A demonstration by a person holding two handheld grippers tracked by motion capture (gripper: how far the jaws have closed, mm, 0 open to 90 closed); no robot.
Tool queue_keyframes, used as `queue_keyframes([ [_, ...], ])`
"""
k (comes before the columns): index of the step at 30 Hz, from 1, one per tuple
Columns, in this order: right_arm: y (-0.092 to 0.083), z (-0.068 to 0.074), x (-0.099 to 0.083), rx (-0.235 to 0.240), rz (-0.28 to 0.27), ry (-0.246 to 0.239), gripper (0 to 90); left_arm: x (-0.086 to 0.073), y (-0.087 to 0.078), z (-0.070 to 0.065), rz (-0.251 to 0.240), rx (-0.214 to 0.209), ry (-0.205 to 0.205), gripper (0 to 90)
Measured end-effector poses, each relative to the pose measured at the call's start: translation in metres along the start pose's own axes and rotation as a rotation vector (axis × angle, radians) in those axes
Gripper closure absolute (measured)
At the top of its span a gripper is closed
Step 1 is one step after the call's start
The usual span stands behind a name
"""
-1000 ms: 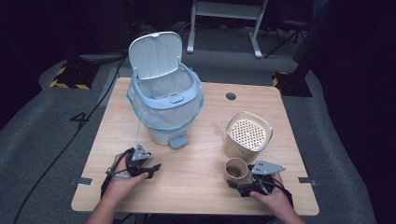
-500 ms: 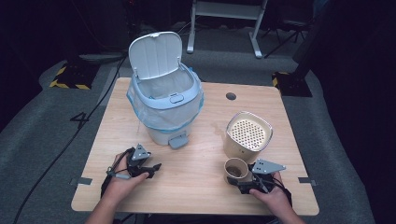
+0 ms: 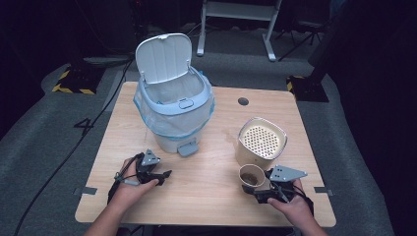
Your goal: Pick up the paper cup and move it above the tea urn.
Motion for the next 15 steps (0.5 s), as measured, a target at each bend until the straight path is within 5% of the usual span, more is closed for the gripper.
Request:
queue_keyframes([
  [5, -0.016, -0.001, 0.018, 0.016, 0.036, -0.016, 31.8, 0.001, 0.002, -0.002, -0.003, 0.015, -0.015, 32.6],
  [10, -0.028, -0.006, 0.033, 0.059, 0.054, 0.057, 32.1, 0.003, 0.004, -0.004, -0.004, 0.025, -0.032, 32.6],
  [15, -0.038, -0.012, 0.05, 0.064, 0.04, 0.068, 32.2, 0.003, 0.004, -0.004, -0.004, 0.025, -0.032, 32.5],
])
Point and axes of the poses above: each handheld gripper's, and its own axes: y roughly forward along the jaws, x roughly out of its top, z roughly to its left, the point moved 2 cm from there along y, roughly forward along the jaws, and after that the axes turned 8 degrees about -x, right-handed, at the moved point
